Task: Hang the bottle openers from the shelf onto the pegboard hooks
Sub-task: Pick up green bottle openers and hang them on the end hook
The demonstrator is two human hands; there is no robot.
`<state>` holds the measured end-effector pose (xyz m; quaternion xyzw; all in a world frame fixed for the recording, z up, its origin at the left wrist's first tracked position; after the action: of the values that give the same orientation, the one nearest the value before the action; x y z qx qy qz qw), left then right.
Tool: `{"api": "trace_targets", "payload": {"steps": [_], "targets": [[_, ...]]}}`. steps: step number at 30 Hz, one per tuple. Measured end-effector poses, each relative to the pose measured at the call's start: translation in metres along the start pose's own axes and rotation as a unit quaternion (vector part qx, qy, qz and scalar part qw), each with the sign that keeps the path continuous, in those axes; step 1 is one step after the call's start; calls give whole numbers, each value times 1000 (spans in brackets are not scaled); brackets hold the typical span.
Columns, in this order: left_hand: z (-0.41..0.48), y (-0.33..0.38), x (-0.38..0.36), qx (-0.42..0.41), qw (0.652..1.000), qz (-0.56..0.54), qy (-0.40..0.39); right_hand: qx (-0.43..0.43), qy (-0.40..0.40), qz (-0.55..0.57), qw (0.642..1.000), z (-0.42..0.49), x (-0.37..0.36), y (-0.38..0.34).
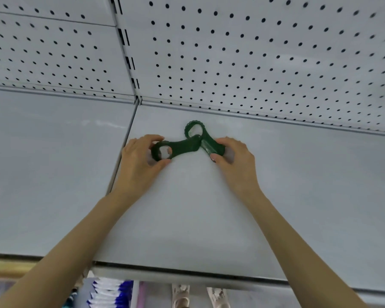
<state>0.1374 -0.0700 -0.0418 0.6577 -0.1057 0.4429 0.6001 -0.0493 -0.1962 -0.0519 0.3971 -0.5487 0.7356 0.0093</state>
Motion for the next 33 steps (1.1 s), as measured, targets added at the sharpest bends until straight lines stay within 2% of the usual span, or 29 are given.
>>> {"api": "trace_targets", "payload": {"steps": [6,13,20,24,28,31,33], "targets": [[-13,-11,4,4,999,24,-34,4,31,-14,999,-28,11,-6],[-31,-12,4,36,997,-37,-63,-51,72,45,995,-70,33,4],[-70,6,-4,97,970,-202,-99,-119,74,178,974,-123,55,19],[-104,25,-10,128,950,-264,-104,-144,86,298,940,-165,66,30],[-147,51,-28,145,923,-320,-158,-134,87,421,893,-217,76,42],[-187,76,-43,152,910,-346,-172,-112,96,456,878,-265,91,48],[-220,96,-58,144,918,-317,-191,-105,117,460,874,-304,104,52]]}}
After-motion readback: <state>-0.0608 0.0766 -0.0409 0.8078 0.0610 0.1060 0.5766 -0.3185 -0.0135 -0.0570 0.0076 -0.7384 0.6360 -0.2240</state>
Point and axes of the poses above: each hand's wrist, its own z-axis towards the middle knuckle, its own x-axis out of the back of the hand, y = z × x, the point moved 9 cm from there along z, towards the middle knuckle, and after that the axes turned 8 degrees about -y, right-handed, at the moved point
